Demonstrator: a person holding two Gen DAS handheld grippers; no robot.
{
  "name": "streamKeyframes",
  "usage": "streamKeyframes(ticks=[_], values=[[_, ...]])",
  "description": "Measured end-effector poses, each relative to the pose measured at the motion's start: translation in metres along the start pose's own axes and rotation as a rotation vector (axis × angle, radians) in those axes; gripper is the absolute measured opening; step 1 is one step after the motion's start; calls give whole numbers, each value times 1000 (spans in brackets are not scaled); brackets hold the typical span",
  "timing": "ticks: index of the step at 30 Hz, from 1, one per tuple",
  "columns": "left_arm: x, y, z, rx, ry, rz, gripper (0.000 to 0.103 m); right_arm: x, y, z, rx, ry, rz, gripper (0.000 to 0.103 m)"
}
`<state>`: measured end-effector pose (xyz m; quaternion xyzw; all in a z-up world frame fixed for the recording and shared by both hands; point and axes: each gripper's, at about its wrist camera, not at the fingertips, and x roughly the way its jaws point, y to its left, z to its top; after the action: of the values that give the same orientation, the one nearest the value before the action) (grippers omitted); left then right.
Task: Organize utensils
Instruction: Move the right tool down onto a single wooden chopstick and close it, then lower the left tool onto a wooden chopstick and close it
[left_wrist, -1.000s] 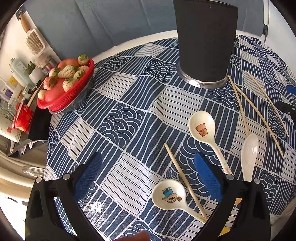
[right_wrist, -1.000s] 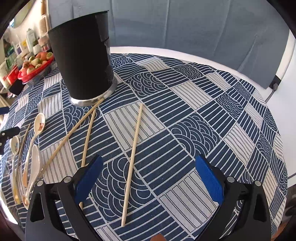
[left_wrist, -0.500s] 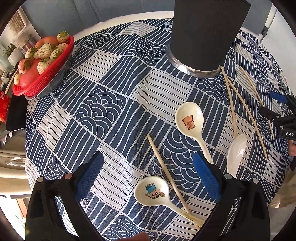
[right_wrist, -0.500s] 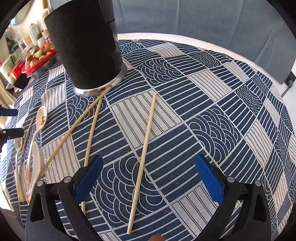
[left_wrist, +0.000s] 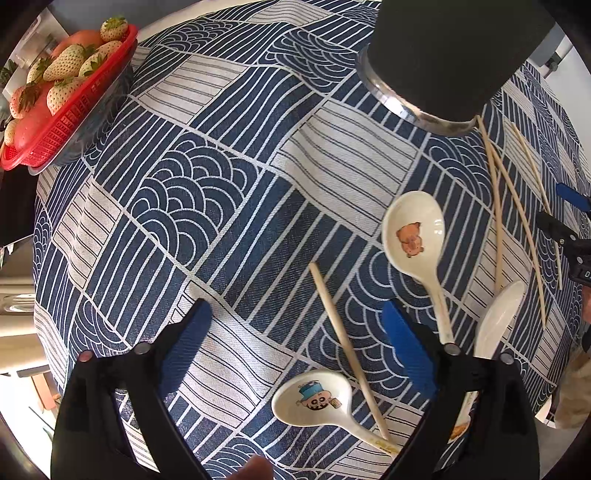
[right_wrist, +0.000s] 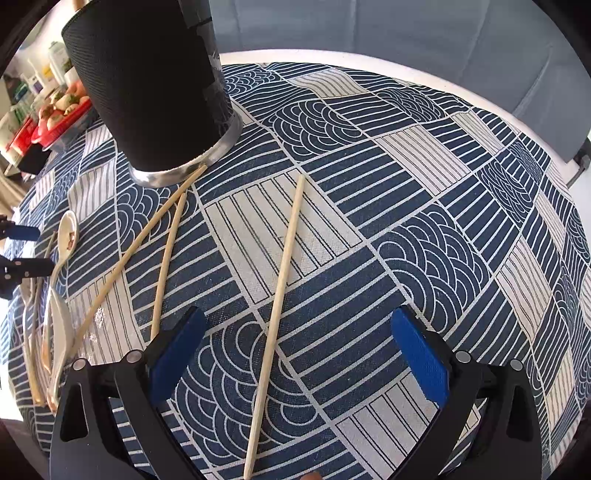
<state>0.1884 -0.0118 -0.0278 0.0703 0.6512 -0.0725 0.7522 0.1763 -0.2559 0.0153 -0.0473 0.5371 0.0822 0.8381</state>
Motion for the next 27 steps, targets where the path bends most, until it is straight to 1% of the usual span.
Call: streamKeyframes(ticks=[1, 2, 5, 8, 11, 13, 14, 15, 16, 17, 18, 19, 20, 22, 24, 27], values=[[-1, 4, 1, -12, -3, -6, 99, 0, 0, 0, -9, -2, 3, 97], [-1, 4, 1, 13, 8, -4, 99, 1, 0, 0, -17, -4, 5, 97], [0, 5, 6, 36, 47, -10, 99, 2, 0, 3, -29, 20, 14, 97], [1, 5, 10, 37, 48, -8, 99, 1, 1, 3, -32, 15, 14, 96], [0, 6, 10, 29, 36, -8, 98, -1, 1, 1, -50, 5, 17, 93], [-2, 7, 3, 23, 24, -7, 91, -8, -4, 0, -42, -13, 16, 75], [-5, 10, 1, 19, 19, -8, 82, -11, -9, 1, -34, -15, 15, 55], [-9, 12, -2, 16, 17, -8, 69, -13, -15, 1, -24, -15, 13, 36], [-12, 17, -4, 8, 23, -8, 62, -14, -21, 2, -15, -18, 11, 28], [-15, 22, -5, -12, 31, -9, 45, -14, -27, 3, -4, -21, 18, 16], [-16, 27, -6, -31, 40, -12, 29, -14, -32, 3, 2, -21, 19, 7], [-17, 33, -6, -46, 49, -20, 22, -15, -36, 3, 10, -20, 17, 5], [-18, 39, -6, -62, 54, -26, 8, -15, -40, 3, 21, -20, 20, 5], [-18, 52, -6, -96, 66, -69, 6, -16, -45, 2, 36, -20, 28, 5], [-19, 64, -6, -139, 70, -113, 5, -18, -46, 1, 35, -30, 13, 4], [-22, 74, -6, -140, 56, -126, 4, -28, -50, 2, 51, -59, 20, 4]])
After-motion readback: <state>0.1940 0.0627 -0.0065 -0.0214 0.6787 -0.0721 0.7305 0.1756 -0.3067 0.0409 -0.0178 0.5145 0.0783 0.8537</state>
